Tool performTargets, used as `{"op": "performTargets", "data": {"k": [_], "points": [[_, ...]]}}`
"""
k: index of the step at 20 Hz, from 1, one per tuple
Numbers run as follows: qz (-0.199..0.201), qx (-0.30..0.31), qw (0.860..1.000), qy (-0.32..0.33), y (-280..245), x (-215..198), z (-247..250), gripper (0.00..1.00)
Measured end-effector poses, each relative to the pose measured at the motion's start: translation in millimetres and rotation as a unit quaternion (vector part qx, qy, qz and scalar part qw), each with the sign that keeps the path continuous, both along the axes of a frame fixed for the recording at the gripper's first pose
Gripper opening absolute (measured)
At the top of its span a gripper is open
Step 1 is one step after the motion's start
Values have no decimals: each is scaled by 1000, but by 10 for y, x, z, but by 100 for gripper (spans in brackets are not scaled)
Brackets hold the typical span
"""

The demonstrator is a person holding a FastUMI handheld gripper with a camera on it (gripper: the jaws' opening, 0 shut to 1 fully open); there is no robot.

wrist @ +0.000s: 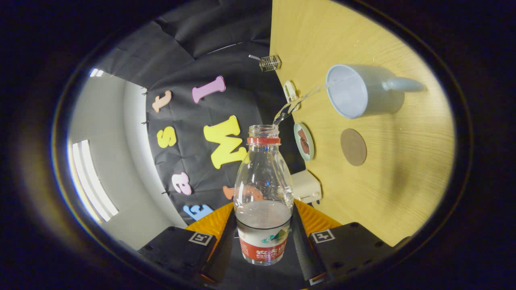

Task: Take the bottle from table, then pour the juice into the cup, finally place the bottle on the coaster

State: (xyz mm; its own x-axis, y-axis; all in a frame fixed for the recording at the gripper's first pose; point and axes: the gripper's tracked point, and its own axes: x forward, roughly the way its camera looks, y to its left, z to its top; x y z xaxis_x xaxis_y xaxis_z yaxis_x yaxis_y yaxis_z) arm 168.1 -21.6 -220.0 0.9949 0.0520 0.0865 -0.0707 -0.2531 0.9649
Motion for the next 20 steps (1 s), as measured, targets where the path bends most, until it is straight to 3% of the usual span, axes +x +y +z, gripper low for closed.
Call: {"op": "performTargets", "data": {"k": [20], "points": [[2, 61, 998, -12, -45, -23, 181, 74]]}}
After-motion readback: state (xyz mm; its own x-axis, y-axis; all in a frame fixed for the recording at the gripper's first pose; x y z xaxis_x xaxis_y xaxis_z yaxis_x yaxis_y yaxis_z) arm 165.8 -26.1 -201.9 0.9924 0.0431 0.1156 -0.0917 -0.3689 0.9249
